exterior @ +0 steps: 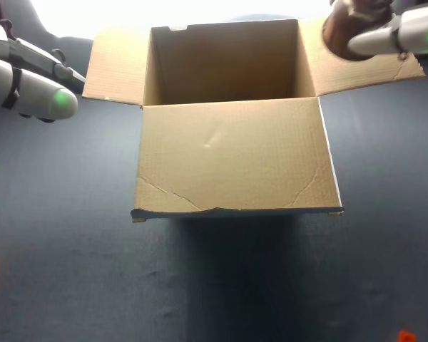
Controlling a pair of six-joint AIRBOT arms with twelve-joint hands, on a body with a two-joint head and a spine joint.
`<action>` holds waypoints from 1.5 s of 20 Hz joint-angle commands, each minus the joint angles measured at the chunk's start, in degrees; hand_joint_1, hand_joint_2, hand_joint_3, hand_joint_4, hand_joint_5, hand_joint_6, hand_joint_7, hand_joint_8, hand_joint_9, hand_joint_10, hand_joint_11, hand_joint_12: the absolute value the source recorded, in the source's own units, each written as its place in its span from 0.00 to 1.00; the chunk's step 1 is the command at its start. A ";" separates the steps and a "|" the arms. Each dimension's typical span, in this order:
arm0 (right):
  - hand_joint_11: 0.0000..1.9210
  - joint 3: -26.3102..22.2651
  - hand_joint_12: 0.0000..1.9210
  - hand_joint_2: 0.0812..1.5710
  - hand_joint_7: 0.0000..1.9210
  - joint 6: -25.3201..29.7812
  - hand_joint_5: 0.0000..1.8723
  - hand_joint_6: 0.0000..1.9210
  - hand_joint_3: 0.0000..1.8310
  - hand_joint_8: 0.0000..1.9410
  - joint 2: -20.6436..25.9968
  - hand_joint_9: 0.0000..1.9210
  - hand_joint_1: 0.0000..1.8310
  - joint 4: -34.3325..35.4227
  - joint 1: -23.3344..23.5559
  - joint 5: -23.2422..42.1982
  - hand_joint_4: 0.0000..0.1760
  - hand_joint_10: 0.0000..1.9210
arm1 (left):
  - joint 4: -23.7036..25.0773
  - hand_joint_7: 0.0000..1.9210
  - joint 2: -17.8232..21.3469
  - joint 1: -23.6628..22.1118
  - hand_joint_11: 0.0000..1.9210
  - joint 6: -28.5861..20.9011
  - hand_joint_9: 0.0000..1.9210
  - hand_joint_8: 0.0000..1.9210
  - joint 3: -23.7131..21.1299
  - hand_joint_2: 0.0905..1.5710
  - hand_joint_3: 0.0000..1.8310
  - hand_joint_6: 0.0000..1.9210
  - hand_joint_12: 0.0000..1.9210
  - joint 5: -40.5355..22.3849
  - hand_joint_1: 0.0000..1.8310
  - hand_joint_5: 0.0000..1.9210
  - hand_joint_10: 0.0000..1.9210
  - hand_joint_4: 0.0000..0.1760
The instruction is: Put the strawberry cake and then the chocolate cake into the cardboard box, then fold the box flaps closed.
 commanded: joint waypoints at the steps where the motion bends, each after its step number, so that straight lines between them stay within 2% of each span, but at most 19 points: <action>1: 0.11 0.03 1.00 0.75 0.42 -0.16 0.45 0.60 0.00 0.69 0.30 0.28 0.64 0.56 1.43 7.11 0.07 0.79 | -2.27 0.31 0.63 -0.59 0.10 -0.59 0.36 0.00 -0.12 0.66 0.00 0.00 0.65 3.56 0.22 0.20 0.00 0.04; 2: 0.11 0.03 1.00 0.75 0.42 -0.39 0.45 0.61 0.00 0.69 -0.22 0.28 0.64 0.56 1.40 7.02 0.10 0.78 | -2.27 0.31 0.63 -0.58 0.11 -0.89 0.36 0.00 -0.21 0.66 0.00 0.00 0.65 3.55 0.22 0.20 0.00 0.03; 5: 0.11 -0.48 1.00 0.74 0.43 -0.48 0.47 0.58 0.00 0.69 -1.37 0.27 0.65 0.57 1.43 6.31 0.03 0.78 | -2.00 0.32 0.63 -0.60 0.11 -2.30 0.36 0.00 -0.29 0.65 0.00 0.00 0.63 3.84 0.23 0.22 0.00 0.04; 6: 0.11 -0.53 1.00 0.74 0.43 -0.76 0.46 0.59 0.00 0.69 -1.70 0.27 0.64 0.57 1.48 5.97 0.06 0.78 | -2.00 0.31 0.63 -0.62 0.11 -2.49 0.36 0.00 -0.37 0.66 0.00 0.00 0.63 3.96 0.23 0.21 0.00 0.04; 9: 0.11 -0.03 1.00 0.74 0.43 -1.98 0.46 0.58 0.00 0.68 -3.49 0.27 0.65 0.57 1.33 5.03 0.05 0.77 | -2.00 0.31 0.62 -0.87 0.10 -2.77 0.36 0.00 -0.61 0.66 0.00 0.00 0.63 3.96 0.23 0.21 0.00 0.03; 10: 0.11 0.22 1.00 0.74 0.43 -1.99 0.46 0.59 0.00 0.69 -4.07 0.28 0.65 0.56 1.28 5.03 0.00 0.78 | -1.88 0.31 0.62 -0.97 0.10 -3.06 0.36 0.00 -0.71 0.66 0.00 0.00 0.63 3.97 0.23 0.22 0.00 0.04; 13: 0.10 1.46 1.00 0.75 0.44 -2.73 0.44 0.60 0.00 0.69 -6.34 0.28 0.64 0.47 1.35 5.32 0.00 0.82 | -1.32 0.31 0.62 -1.10 0.10 -3.68 0.36 0.00 -0.86 0.66 0.00 0.00 0.63 4.03 0.23 0.22 0.00 0.00; 15: 0.09 2.36 1.00 0.75 0.42 -3.67 0.44 0.64 0.00 0.67 -8.02 0.27 0.64 0.48 1.43 5.34 0.16 0.77 | -1.31 0.31 0.62 -1.10 0.12 -3.68 0.37 0.00 -0.77 0.66 0.00 0.00 0.64 4.03 0.23 0.22 0.00 0.04; 16: 0.10 2.81 1.00 0.75 0.42 -4.01 0.45 0.64 0.00 0.68 -8.84 0.27 0.64 0.49 1.46 5.31 0.17 0.77 | -1.31 0.31 0.62 -1.08 0.12 -3.69 0.37 0.00 -0.76 0.66 0.00 0.00 0.64 4.03 0.23 0.22 0.00 0.04; 17: 0.10 3.29 1.00 0.75 0.42 -4.26 0.45 0.61 0.00 0.70 -9.60 0.26 0.64 0.51 1.50 5.31 0.07 0.79 | -1.31 0.32 0.62 -1.07 0.13 -3.69 0.37 0.00 -0.76 0.65 0.00 0.01 0.64 4.03 0.24 0.23 0.01 0.04; 19: 0.10 4.14 1.00 0.75 0.42 -4.88 0.45 0.60 0.00 0.71 -10.76 0.26 0.64 0.55 1.36 5.29 0.01 0.81 | -1.31 0.31 0.61 -1.02 0.12 -3.69 0.37 0.00 -0.74 0.65 0.00 0.00 0.63 4.03 0.23 0.22 0.00 0.04; 20: 0.11 4.91 1.00 0.75 0.41 -5.44 0.44 0.61 0.00 0.72 -11.58 0.26 0.64 0.57 1.36 5.31 0.02 0.82 | -1.31 0.31 0.60 -1.01 0.11 -3.69 0.37 0.00 -0.69 0.65 0.00 0.00 0.63 4.03 0.23 0.22 0.00 0.08; 23: 0.10 6.56 1.00 0.75 0.42 -5.57 0.46 0.60 0.00 0.70 -13.24 0.26 0.64 0.65 1.32 5.46 0.07 0.79 | -1.32 0.31 0.58 -1.03 0.11 -3.69 0.37 0.00 -0.49 0.65 0.00 0.00 0.63 4.25 0.23 0.21 0.00 0.06; 30: 0.10 8.99 1.00 0.74 0.42 -7.38 0.48 0.57 0.00 0.70 -16.03 0.26 0.65 0.86 0.87 5.98 0.00 0.79 | -1.32 0.31 0.53 -1.01 0.12 -3.98 0.37 0.00 -0.37 0.66 0.00 0.00 0.63 4.32 0.22 0.21 0.00 0.07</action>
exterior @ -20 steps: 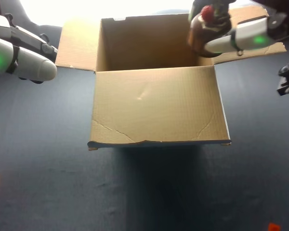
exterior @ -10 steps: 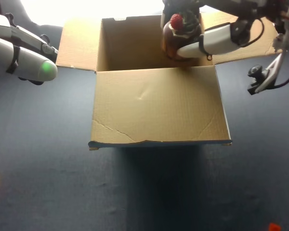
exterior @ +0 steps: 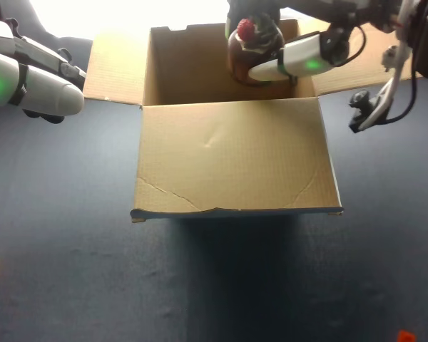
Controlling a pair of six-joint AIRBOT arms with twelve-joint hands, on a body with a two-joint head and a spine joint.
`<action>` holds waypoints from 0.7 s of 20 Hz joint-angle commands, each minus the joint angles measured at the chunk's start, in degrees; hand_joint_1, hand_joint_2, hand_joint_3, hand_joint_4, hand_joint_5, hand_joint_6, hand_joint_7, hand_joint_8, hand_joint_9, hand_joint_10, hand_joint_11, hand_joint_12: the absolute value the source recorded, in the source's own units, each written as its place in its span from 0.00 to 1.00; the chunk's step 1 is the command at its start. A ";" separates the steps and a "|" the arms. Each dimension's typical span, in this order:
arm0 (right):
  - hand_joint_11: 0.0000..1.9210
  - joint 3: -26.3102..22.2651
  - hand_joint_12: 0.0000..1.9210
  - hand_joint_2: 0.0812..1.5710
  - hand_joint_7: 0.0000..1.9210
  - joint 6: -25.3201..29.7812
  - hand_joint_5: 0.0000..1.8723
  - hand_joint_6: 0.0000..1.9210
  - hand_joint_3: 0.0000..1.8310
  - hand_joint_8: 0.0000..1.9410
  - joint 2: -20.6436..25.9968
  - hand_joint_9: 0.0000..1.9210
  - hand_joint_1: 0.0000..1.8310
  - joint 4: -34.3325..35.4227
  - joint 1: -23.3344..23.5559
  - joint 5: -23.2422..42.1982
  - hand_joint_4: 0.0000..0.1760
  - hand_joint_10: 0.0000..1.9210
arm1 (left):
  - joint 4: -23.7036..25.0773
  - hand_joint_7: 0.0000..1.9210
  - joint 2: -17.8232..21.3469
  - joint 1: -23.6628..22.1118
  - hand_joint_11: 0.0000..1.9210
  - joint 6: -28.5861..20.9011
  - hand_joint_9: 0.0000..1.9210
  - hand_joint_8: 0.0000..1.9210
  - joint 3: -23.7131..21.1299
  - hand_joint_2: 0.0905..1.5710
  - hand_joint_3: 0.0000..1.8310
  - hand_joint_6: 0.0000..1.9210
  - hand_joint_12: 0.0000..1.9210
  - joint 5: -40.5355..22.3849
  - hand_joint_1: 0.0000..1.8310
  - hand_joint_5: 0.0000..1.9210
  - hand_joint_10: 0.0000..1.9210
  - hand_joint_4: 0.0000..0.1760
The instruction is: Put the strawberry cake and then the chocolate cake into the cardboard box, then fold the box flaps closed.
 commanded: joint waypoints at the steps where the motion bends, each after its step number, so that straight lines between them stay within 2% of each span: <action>1: 0.10 0.49 1.00 0.74 0.42 0.01 0.48 0.57 0.00 0.70 0.52 0.26 0.65 0.45 0.37 7.58 0.01 0.79 | -2.07 0.31 0.53 -0.71 0.12 -0.44 0.37 0.00 0.38 0.66 0.00 0.00 0.63 3.65 0.22 0.21 0.00 0.07; 5: 0.12 1.42 1.00 0.75 0.42 -0.39 0.45 0.60 0.00 0.71 -0.46 0.26 0.64 0.51 0.09 7.59 0.00 0.80 | -2.15 0.30 0.50 -0.72 0.11 -0.44 0.36 0.00 0.46 0.66 0.00 0.00 0.64 3.86 0.23 0.21 0.00 0.02; 8: 0.10 1.68 1.00 0.78 0.40 -0.81 0.40 0.67 0.00 0.74 -0.83 0.23 0.62 0.53 -0.19 7.74 0.06 0.80 | -2.28 0.31 0.48 -0.71 0.12 -0.44 0.37 0.00 0.46 0.66 0.00 0.00 0.64 4.04 0.22 0.21 0.00 0.07; 9: 0.10 1.83 1.00 0.78 0.34 -0.84 0.39 0.71 0.00 0.65 -0.98 0.22 0.56 0.53 -0.32 7.75 0.00 0.79 | -2.35 0.31 0.48 -0.71 0.12 -0.44 0.37 0.00 0.47 0.66 0.00 0.00 0.64 4.13 0.22 0.21 0.00 0.07; 10: 0.11 1.96 1.00 0.73 0.31 -0.98 0.29 0.54 0.00 0.59 -1.15 0.22 0.50 0.52 -0.52 7.76 0.00 0.77 | -2.53 0.31 0.45 -0.71 0.12 -0.44 0.37 0.00 0.56 0.66 0.00 0.00 0.64 4.15 0.22 0.21 0.00 0.06; 11: 0.10 2.02 1.00 0.71 0.27 -1.12 0.25 0.46 0.00 0.54 -1.23 0.21 0.47 0.52 -0.64 7.79 0.00 0.76 | -2.63 0.31 0.43 -0.71 0.12 -0.45 0.37 0.00 0.62 0.66 0.00 0.00 0.64 4.15 0.22 0.21 0.00 0.06; 12: 0.07 2.09 1.00 0.71 0.23 -1.28 0.17 0.40 0.00 0.42 -1.32 0.18 0.41 0.52 -0.77 7.82 0.00 0.73 | -2.73 0.30 0.41 -0.71 0.12 -0.45 0.36 0.00 0.70 0.66 0.00 0.00 0.64 4.15 0.21 0.21 0.00 0.06; 13: 0.04 2.09 1.00 0.69 0.23 -1.48 0.14 0.34 0.00 0.31 -1.34 0.17 0.40 0.52 -0.85 7.87 0.00 0.68 | -2.82 0.30 0.39 -0.71 0.12 -0.45 0.36 0.00 0.76 0.66 0.00 0.00 0.64 4.15 0.20 0.20 0.00 0.05; 14: 0.01 2.10 0.98 0.67 0.22 -1.61 0.09 0.26 0.00 0.20 -1.34 0.15 0.37 0.51 -0.91 8.05 0.00 0.59 | -2.97 0.30 0.37 -0.71 0.12 -0.45 0.36 0.00 0.83 0.66 0.00 0.00 0.64 4.15 0.21 0.21 0.00 0.05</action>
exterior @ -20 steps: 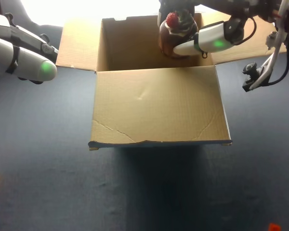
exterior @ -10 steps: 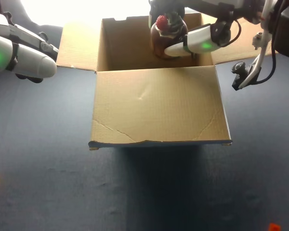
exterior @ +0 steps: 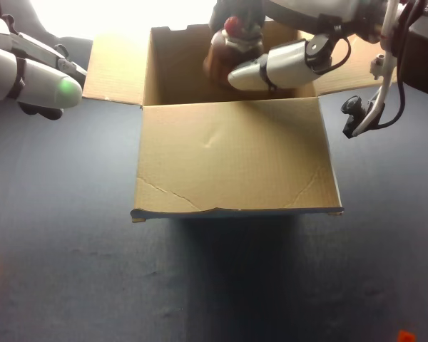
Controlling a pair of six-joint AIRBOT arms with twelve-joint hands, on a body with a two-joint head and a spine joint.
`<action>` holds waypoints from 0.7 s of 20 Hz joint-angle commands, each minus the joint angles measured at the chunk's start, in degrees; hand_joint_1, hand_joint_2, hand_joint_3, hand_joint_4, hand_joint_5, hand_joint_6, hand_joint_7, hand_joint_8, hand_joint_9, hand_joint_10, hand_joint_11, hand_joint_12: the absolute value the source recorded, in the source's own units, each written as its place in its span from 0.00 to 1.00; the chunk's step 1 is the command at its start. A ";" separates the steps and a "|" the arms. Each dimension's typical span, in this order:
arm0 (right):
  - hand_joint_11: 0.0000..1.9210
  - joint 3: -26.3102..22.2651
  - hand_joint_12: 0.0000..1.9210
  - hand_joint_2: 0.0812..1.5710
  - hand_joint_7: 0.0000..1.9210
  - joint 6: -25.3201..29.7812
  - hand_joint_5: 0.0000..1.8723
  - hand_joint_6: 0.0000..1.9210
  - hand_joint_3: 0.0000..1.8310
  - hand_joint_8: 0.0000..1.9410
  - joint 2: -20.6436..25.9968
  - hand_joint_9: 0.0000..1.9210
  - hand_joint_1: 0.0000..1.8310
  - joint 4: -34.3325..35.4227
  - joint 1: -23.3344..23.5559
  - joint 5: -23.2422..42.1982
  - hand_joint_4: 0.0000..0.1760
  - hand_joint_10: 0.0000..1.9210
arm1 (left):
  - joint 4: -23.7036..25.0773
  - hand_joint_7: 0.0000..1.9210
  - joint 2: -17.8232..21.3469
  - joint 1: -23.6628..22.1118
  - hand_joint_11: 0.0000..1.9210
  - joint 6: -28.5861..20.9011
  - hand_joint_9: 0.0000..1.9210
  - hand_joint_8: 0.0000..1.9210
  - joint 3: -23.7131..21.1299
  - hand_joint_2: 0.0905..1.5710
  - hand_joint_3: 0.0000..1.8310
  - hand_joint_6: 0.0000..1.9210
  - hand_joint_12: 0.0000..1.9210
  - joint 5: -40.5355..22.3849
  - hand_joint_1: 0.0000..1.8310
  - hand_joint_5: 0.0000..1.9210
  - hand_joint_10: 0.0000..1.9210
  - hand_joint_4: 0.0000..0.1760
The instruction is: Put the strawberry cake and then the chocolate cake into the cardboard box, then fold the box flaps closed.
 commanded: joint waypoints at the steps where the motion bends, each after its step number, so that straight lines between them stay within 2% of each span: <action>1: 0.00 0.26 0.94 0.64 0.22 -0.04 0.08 0.17 0.00 0.10 0.59 0.14 0.36 0.44 0.35 7.89 0.00 0.51 | -2.47 0.30 0.44 -0.71 0.11 -0.36 0.36 0.00 0.27 0.66 0.00 0.00 0.64 3.67 0.21 0.21 0.00 0.06; 3: 0.00 0.26 0.87 0.62 0.20 -0.04 0.07 0.08 0.00 0.02 0.61 0.12 0.34 0.44 0.44 7.89 0.00 0.41 | -2.74 0.30 0.43 -0.72 0.12 -0.36 0.36 0.00 0.29 0.66 0.00 0.00 0.64 3.67 0.21 0.21 0.00 0.05; 5: 0.00 0.25 0.80 0.61 0.18 -0.04 0.06 0.04 0.00 0.00 0.71 0.10 0.35 0.44 0.48 7.85 0.00 0.35 | -2.89 0.30 0.43 -0.72 0.12 -0.36 0.36 0.00 0.29 0.66 0.00 0.00 0.64 3.67 0.20 0.20 0.00 0.06; 7: 0.00 0.21 0.77 0.60 0.16 0.00 0.06 0.03 0.00 0.00 0.94 0.09 0.36 0.43 0.56 7.46 0.00 0.34 | -3.24 0.30 0.42 -0.68 0.12 -0.36 0.36 0.00 0.40 0.66 0.00 0.00 0.64 3.66 0.21 0.21 0.00 0.06; 11: 0.00 -1.41 0.78 0.60 0.17 0.07 0.07 0.03 0.00 0.00 2.72 0.09 0.36 0.32 0.57 7.12 0.00 0.34 | -4.09 0.30 0.34 -0.44 0.12 -0.36 0.36 0.00 0.71 0.66 0.00 0.00 0.64 3.66 0.22 0.21 0.00 0.06; 12: 0.00 -2.22 0.78 0.61 0.16 0.08 0.07 0.02 0.00 0.00 3.47 0.09 0.36 0.28 0.46 7.12 0.00 0.34 | -4.23 0.30 0.34 -0.42 0.12 -0.36 0.36 0.00 0.71 0.66 0.00 0.00 0.64 3.66 0.21 0.21 0.00 0.10; 14: 0.00 -3.50 0.78 0.60 0.17 0.09 0.08 0.02 0.00 0.00 4.79 0.10 0.36 0.22 0.05 7.12 0.00 0.33 | -4.54 0.30 0.33 -0.52 0.11 -0.36 0.36 0.00 0.71 0.66 0.00 0.00 0.64 3.66 0.21 0.21 0.00 0.06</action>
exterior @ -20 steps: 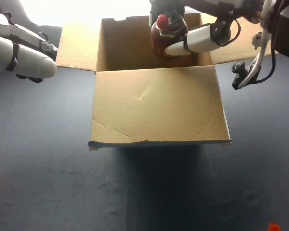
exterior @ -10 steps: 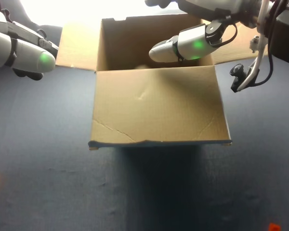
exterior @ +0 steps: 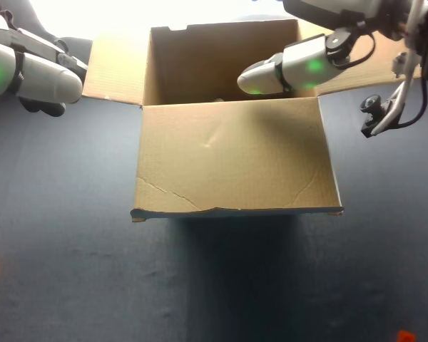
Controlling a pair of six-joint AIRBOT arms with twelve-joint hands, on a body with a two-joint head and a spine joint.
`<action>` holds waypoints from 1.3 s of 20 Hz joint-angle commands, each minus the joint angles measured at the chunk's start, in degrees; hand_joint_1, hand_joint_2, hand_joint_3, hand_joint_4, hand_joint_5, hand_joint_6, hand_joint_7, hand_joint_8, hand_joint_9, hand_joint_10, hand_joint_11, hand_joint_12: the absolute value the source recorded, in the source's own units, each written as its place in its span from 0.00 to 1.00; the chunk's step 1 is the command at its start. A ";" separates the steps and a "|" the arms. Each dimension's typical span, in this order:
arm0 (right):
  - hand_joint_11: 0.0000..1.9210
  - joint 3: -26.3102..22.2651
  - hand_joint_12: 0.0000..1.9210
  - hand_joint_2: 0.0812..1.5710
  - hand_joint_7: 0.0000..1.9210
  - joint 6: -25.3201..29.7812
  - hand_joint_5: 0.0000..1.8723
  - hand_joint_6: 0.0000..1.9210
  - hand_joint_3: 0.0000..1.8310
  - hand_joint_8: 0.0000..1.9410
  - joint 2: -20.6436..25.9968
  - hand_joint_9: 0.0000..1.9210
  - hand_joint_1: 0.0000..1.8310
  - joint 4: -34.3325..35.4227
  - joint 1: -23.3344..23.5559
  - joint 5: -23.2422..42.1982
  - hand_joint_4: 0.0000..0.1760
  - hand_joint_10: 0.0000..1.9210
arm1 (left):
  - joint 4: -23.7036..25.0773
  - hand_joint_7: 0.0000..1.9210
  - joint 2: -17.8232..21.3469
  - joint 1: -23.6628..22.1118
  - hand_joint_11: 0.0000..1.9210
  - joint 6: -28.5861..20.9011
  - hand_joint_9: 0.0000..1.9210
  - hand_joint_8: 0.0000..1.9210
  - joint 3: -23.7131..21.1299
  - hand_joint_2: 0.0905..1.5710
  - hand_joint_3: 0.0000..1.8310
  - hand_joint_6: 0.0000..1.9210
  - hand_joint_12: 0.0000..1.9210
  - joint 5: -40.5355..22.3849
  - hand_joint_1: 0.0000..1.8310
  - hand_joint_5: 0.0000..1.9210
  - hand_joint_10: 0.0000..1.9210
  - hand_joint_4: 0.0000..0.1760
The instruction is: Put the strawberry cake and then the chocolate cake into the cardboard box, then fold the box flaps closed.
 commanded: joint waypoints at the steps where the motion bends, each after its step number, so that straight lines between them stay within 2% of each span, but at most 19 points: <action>1: 0.00 -0.45 0.78 0.60 0.17 0.19 0.08 0.02 0.00 0.00 1.21 0.11 0.36 0.25 -0.16 6.70 0.00 0.33 | -2.31 0.30 0.36 -0.75 0.11 -0.36 0.36 0.00 0.36 0.66 0.00 0.00 0.64 3.62 0.21 0.21 0.00 0.06; 5: 0.00 -2.69 0.74 0.63 0.17 0.50 0.10 0.02 0.00 0.00 4.23 0.11 0.27 0.85 -0.26 5.66 0.00 0.29 | -2.99 0.31 0.11 -2.14 0.11 -0.36 0.36 0.00 0.59 0.66 0.00 0.00 0.64 3.62 0.20 0.21 0.00 0.09; 8: 0.00 -5.43 0.72 0.64 0.18 1.28 0.11 0.01 0.00 0.00 7.30 0.13 0.27 0.80 -0.22 5.04 0.00 0.25 | -2.99 0.31 -0.05 -2.80 0.12 -1.57 0.37 0.00 0.63 0.66 0.00 0.00 0.64 3.91 0.20 0.22 0.00 0.05; 10: 0.00 -6.93 0.70 0.64 0.18 1.77 0.11 0.01 0.00 0.00 9.03 0.13 0.26 0.79 0.40 4.87 0.00 0.23 | -2.98 0.31 -0.09 -3.24 0.11 -2.04 0.36 0.00 0.51 0.66 0.00 0.00 0.64 3.92 0.19 0.22 0.00 0.06; 16: 0.00 -9.53 0.71 0.65 0.19 2.65 0.11 0.01 0.00 0.01 14.01 0.14 0.26 0.76 2.78 3.36 0.00 0.22 | -2.98 0.31 -1.19 -6.77 0.11 -4.59 0.36 0.00 0.21 0.66 0.00 0.00 0.64 3.92 0.19 0.22 0.00 0.03; 19: 0.00 -9.51 0.73 0.65 0.20 2.12 0.12 0.01 0.00 0.00 16.09 0.14 0.25 0.76 3.22 4.47 0.00 0.22 | -3.02 0.31 -2.31 -8.81 0.11 -5.42 0.36 0.00 -0.05 0.68 0.01 0.00 0.63 3.91 0.20 0.22 0.00 0.00; 20: 0.00 -9.37 0.72 0.65 0.20 1.53 0.12 0.01 0.00 0.00 16.67 0.14 0.26 0.76 3.06 5.00 0.00 0.22 | -3.73 0.32 -2.83 -8.92 0.11 -5.41 0.37 0.00 -0.20 0.67 0.00 0.01 0.63 3.90 0.20 0.23 0.00 0.03; 25: 0.00 -8.51 0.74 0.65 0.19 1.20 0.13 0.01 0.00 0.00 19.20 0.14 0.27 0.76 0.65 9.87 0.00 0.23 | -7.08 0.32 -4.01 -8.47 0.10 -5.24 0.36 0.00 -2.96 0.68 0.00 0.00 0.64 3.92 0.20 0.23 0.00 0.00; 26: 0.00 -8.50 0.74 0.64 0.20 1.20 0.14 0.01 0.00 0.00 20.19 0.15 0.29 0.76 -0.33 11.17 0.00 0.23 | -9.02 0.32 -4.40 -7.86 0.10 -4.26 0.36 0.00 -3.76 0.68 0.01 0.00 0.64 4.19 0.20 0.23 0.00 0.00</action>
